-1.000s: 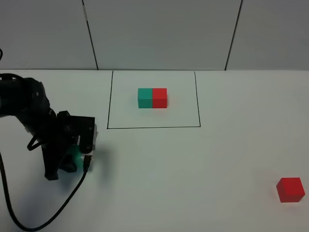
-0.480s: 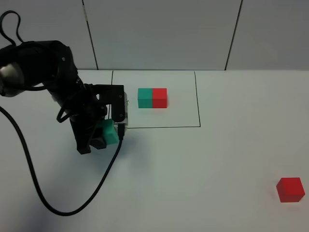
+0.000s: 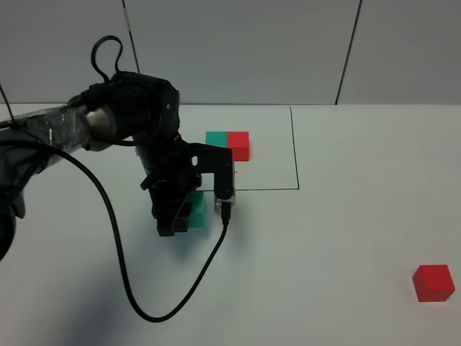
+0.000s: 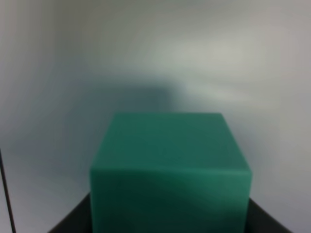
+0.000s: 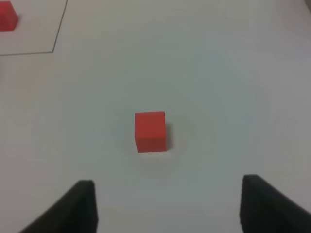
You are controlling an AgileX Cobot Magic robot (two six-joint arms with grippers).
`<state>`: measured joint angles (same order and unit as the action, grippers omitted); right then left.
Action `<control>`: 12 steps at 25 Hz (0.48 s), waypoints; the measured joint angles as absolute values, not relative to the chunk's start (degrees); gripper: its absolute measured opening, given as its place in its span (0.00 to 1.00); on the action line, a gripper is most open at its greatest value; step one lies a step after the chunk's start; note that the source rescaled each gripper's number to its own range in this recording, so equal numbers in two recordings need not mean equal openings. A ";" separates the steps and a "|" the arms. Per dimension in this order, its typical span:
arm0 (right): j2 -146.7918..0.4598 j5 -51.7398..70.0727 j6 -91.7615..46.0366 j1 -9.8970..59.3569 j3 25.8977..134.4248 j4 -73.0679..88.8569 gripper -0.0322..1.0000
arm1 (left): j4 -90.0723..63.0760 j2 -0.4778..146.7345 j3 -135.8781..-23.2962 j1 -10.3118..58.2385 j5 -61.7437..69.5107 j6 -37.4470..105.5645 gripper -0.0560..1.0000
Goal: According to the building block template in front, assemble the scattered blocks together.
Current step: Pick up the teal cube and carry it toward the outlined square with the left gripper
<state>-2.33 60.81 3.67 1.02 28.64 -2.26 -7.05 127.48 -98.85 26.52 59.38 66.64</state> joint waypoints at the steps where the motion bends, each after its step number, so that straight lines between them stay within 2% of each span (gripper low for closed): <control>1: -2.33 60.81 3.67 1.02 28.64 -2.26 0.59 | -7.05 128.33 -99.53 26.95 59.73 66.54 0.06; 12: -2.33 60.81 3.67 1.02 28.64 -2.26 0.59 | -6.58 133.37 -101.61 29.38 62.10 64.99 0.05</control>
